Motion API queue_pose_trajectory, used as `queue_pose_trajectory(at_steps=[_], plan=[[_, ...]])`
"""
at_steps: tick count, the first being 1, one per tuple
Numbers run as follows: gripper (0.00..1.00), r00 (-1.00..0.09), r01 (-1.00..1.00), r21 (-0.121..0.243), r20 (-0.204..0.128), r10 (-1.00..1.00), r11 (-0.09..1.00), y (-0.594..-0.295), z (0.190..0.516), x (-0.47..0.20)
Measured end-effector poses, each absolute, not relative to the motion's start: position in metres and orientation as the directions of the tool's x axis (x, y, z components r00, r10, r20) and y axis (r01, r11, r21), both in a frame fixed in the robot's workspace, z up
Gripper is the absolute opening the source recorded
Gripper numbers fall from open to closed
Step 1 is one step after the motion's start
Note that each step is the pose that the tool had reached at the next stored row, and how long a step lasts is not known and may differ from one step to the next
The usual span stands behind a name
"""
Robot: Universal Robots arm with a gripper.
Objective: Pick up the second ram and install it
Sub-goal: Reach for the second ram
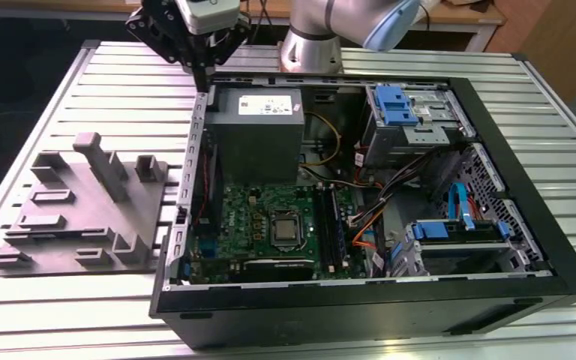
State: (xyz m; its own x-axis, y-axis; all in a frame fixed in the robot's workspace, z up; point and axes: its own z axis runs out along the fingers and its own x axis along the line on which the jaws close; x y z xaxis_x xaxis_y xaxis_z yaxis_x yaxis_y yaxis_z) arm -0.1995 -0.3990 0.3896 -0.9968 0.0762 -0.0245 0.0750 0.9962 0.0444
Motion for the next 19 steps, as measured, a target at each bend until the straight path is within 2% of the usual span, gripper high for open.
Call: queue_pose_trajectory(at_steps=[19], plan=[[0.10,-0.997,0.075,0.044,-0.024,0.076,0.996,-0.399,0.387,-0.251]])
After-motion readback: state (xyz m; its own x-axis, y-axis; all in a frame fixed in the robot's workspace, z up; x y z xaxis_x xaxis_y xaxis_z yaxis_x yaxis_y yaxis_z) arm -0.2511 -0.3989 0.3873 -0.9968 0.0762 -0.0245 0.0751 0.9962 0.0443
